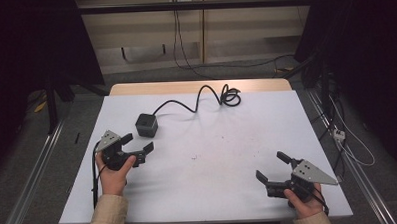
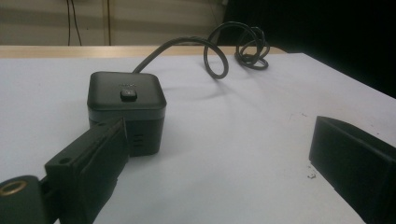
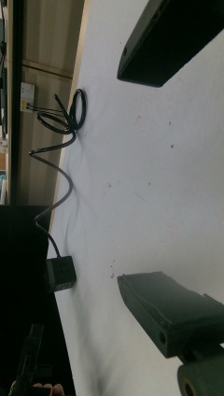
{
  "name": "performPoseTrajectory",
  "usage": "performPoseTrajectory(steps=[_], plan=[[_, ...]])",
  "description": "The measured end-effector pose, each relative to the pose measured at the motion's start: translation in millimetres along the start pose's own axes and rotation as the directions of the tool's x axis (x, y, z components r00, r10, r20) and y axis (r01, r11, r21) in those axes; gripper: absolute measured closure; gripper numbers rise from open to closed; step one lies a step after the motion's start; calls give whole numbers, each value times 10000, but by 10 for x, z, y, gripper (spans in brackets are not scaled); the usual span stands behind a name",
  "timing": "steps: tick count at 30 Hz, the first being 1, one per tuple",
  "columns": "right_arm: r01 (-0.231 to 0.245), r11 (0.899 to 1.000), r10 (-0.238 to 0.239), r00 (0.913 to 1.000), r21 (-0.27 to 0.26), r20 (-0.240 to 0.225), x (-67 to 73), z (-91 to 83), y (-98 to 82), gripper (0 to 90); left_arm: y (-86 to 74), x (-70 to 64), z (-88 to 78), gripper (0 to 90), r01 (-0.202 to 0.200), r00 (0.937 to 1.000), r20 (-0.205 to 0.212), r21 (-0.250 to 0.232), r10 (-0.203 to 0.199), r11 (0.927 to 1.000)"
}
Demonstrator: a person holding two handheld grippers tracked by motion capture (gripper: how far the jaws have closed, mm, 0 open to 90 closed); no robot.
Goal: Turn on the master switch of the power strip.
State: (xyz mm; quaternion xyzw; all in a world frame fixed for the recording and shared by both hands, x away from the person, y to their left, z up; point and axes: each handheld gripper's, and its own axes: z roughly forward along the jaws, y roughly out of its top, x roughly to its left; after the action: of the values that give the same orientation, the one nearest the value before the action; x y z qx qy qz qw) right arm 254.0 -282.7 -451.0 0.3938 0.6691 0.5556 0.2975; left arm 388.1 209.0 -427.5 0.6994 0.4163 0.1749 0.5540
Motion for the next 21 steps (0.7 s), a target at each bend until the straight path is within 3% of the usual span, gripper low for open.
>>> performPoseTrajectory(steps=[21], plan=[[-3, 10000, 3, 10000, 9, -53, 1, -1, 4, 28, 119, 50, 110, 95, -88, 9996, -269, 122, 92, 9999]])
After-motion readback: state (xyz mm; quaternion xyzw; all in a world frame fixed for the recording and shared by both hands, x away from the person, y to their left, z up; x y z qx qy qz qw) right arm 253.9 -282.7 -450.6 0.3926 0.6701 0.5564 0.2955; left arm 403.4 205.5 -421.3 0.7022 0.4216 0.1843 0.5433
